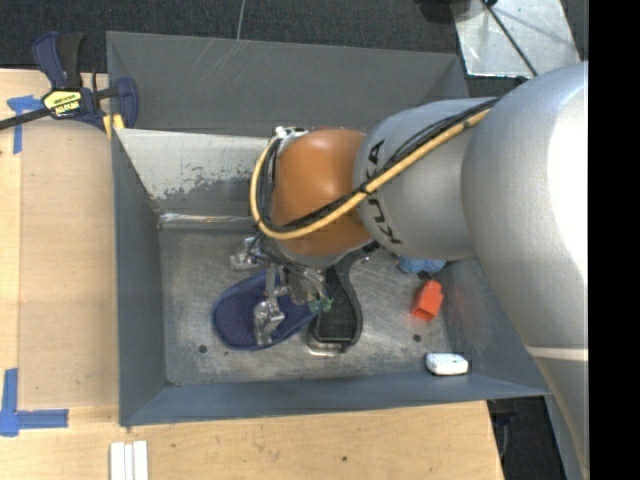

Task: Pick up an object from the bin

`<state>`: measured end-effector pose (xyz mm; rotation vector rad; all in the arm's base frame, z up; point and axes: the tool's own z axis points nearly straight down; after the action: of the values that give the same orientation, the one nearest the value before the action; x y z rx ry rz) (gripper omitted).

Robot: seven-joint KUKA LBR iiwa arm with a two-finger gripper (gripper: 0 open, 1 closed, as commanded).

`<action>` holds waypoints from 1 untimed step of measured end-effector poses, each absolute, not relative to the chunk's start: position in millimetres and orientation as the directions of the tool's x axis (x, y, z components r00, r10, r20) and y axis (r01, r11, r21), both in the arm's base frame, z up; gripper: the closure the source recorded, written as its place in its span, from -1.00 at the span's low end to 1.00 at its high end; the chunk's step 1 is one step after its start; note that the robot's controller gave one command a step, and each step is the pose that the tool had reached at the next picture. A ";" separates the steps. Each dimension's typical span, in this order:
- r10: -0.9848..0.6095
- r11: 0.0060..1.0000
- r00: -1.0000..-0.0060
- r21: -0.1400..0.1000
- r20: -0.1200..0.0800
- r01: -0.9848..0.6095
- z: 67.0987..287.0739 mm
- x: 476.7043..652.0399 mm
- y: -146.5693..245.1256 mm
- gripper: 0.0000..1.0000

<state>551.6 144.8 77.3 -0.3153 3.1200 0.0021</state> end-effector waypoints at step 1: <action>-0.199 0.980 -0.980 0.001 -0.003 -0.199 81.6 553.7 145.3 -1.00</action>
Offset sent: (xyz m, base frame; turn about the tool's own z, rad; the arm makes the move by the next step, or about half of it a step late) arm 0.0000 0.0000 0.0000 0.0000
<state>553.7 145.3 81.6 -0.3142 3.1226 0.0024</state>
